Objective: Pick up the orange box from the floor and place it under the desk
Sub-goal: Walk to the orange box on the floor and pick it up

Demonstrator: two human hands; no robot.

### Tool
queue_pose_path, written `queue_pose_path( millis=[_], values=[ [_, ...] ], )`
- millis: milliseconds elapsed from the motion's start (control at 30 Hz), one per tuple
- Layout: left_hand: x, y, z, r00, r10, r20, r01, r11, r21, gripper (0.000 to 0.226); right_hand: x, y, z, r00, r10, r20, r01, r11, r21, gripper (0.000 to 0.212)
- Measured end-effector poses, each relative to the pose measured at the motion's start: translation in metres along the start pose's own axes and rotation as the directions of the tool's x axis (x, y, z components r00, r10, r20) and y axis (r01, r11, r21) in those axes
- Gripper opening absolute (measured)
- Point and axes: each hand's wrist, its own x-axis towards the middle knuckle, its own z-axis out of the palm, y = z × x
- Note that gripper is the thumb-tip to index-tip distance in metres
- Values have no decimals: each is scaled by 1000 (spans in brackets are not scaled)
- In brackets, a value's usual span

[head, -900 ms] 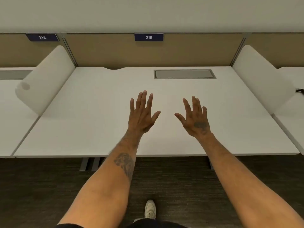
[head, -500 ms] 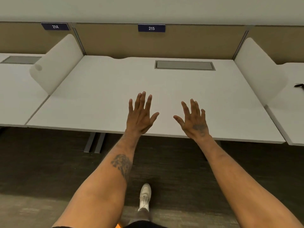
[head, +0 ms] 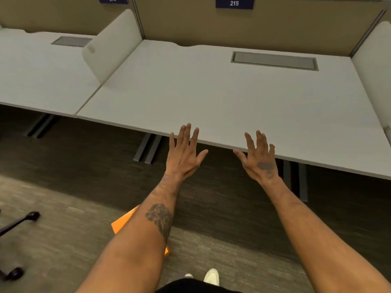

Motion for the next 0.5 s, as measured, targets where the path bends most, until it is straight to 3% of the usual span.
queue_pose_path(
  millis=[500],
  values=[
    [-190,-168,20,933,-352,71,350,936,35,77,-50,-198,97,942,-282,179,271,959,83,75]
  ],
)
